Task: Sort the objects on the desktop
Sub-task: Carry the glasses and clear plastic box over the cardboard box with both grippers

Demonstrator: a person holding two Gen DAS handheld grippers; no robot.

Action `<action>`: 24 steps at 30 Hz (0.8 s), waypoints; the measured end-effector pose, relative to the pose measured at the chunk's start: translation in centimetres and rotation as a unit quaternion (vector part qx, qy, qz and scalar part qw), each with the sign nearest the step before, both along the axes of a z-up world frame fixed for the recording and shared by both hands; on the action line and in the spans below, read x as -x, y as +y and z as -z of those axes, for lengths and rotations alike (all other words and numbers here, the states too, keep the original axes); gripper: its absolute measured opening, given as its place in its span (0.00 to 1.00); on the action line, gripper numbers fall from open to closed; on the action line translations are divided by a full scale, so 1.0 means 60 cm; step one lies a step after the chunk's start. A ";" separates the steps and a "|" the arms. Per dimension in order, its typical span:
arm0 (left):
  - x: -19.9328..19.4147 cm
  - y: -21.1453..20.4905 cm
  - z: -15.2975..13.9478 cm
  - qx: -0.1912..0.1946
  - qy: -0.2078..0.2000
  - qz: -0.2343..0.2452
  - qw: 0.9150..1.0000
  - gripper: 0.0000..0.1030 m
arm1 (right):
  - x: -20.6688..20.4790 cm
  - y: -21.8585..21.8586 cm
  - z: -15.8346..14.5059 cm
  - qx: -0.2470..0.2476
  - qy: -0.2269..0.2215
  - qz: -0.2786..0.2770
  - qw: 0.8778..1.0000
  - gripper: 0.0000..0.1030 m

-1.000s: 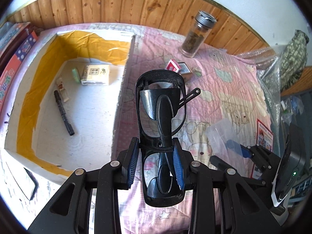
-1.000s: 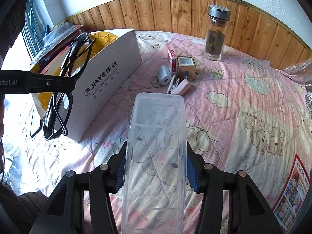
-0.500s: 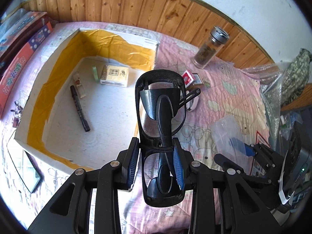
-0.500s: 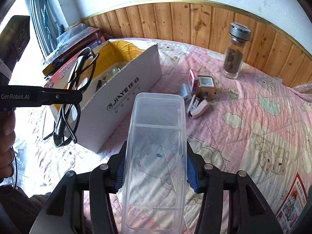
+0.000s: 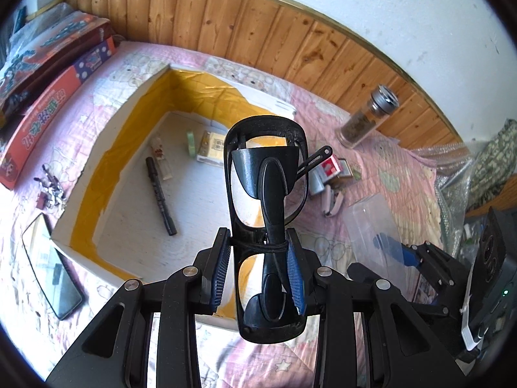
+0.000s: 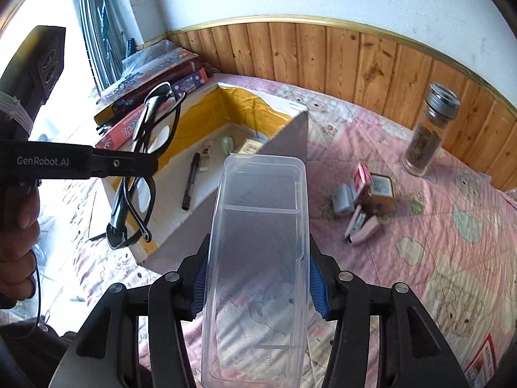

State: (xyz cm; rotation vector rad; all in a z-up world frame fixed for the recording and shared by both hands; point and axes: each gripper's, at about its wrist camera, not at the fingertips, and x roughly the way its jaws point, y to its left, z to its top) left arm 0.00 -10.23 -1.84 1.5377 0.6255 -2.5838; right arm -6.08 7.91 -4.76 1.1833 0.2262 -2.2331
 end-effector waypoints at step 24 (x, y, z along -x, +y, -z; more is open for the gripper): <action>-0.002 -0.128 0.065 -0.075 -0.044 -0.134 0.987 0.33 | 0.090 -0.176 0.003 0.030 -0.028 -0.071 0.997 0.51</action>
